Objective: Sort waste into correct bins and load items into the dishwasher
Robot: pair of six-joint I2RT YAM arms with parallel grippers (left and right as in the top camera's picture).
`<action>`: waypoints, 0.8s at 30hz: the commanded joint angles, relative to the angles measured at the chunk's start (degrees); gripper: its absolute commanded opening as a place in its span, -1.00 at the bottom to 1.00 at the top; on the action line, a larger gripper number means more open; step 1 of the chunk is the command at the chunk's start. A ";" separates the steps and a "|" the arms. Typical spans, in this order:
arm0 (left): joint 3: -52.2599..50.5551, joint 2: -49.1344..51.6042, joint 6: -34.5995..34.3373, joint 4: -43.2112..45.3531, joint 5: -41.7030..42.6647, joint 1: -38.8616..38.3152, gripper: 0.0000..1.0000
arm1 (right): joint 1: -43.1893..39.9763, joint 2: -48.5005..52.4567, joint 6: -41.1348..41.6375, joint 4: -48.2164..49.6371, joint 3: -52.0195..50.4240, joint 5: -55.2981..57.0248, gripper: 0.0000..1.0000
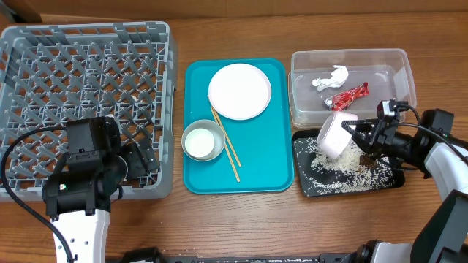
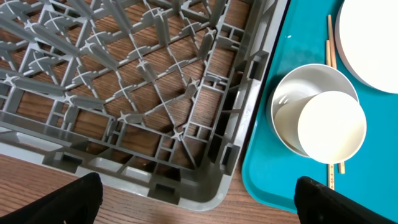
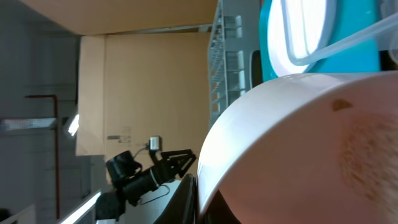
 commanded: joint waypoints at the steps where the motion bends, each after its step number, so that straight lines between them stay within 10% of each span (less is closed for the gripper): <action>1: 1.20 0.24 -1.18 0.11 0.42 0.31 1.00 | -0.02 -0.11 -0.83 1.53 -0.39 -3.72 -0.92; 17: 1.20 0.24 -1.18 0.04 0.42 0.31 1.00 | -3.87 -0.11 5.25 6.73 -0.39 -3.43 -0.92; 21: 1.20 0.24 -1.18 0.07 0.42 0.31 1.00 | -3.98 -0.11 18.80 5.73 -0.39 10.03 -0.92; 24: 1.20 0.24 -1.18 0.07 0.42 0.31 1.00 | -3.82 -0.11 10.08 10.73 -0.39 -3.91 -0.92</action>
